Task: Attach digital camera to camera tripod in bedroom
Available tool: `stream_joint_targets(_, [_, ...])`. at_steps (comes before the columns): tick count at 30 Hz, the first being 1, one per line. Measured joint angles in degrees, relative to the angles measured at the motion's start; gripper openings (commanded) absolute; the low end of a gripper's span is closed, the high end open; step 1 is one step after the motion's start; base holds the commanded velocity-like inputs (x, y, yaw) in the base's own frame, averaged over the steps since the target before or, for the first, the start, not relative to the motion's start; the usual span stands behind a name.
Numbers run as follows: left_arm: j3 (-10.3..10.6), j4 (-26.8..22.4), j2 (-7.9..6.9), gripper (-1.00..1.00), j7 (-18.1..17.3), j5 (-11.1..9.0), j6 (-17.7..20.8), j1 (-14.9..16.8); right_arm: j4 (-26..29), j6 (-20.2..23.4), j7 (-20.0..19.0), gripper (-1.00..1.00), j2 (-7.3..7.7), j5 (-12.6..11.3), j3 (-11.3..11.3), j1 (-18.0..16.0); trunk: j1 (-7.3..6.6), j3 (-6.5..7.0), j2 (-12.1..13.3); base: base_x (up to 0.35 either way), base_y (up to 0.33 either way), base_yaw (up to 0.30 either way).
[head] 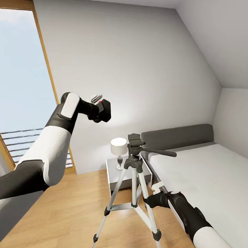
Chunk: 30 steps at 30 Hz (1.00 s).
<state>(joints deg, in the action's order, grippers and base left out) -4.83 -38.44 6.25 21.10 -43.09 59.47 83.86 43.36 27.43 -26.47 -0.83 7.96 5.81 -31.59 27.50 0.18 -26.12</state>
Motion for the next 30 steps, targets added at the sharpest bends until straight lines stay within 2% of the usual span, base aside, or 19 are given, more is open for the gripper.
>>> stream_joint_targets(8, [0.07, 0.96, 1.26, -1.00, 0.41, -0.11, -0.06, 0.27, 0.02, 0.02, 0.01, -1.00, 0.01, -0.02, 0.00, 0.00, 0.00, 0.00, 0.00, 0.000, 0.000, 0.000])
stream_joint_targets(14, [1.95, -1.01, -0.78, -1.00, -0.90, 3.19, -1.71, 0.45, -0.18, -0.59, -0.04, -1.00, -0.20, 0.61, -0.10, -0.03, -0.02, 0.03, 0.02, 0.000, 0.000, 0.000])
stream_joint_targets(18, [3.14, -1.68, -2.13, -1.00, -1.74, 5.20, -0.51, 0.23, -0.05, -0.43, -0.11, -1.00, -0.37, 0.93, -0.30, -0.02, -0.01, 0.02, 0.03, 0.000, 0.000, 0.000])
stream_joint_targets(20, [2.88, -1.04, -1.49, -1.00, -2.21, 3.74, -0.20, 0.18, 0.11, -0.30, -0.07, -1.00, -0.69, 1.01, -0.06, -0.01, 0.00, 0.01, 0.04, 0.000, 0.000, 0.000])
stream_joint_targets(23, [1.98, -0.06, -1.08, -1.00, -1.00, 2.52, 0.21, 0.15, 0.11, -0.25, -0.08, -1.00, -1.00, 1.21, -0.01, -0.01, 0.00, 0.01, 0.04, 0.000, 0.000, 0.000])
stream_joint_targets(26, [2.85, 0.92, -0.99, -1.00, 0.26, 1.42, 0.37, 0.14, 0.11, -0.28, -0.11, -1.00, -1.12, 1.41, -0.04, -0.01, 0.00, 0.01, 0.04, 0.000, 0.000, 0.000])
stream_joint_targets(30, [4.01, -0.13, -1.12, -1.00, 1.90, 0.01, 0.39, 0.14, 0.09, -0.29, -0.14, -1.00, -1.21, 1.51, -0.02, -0.01, 0.00, 0.01, 0.03, 0.000, 0.000, 0.000])
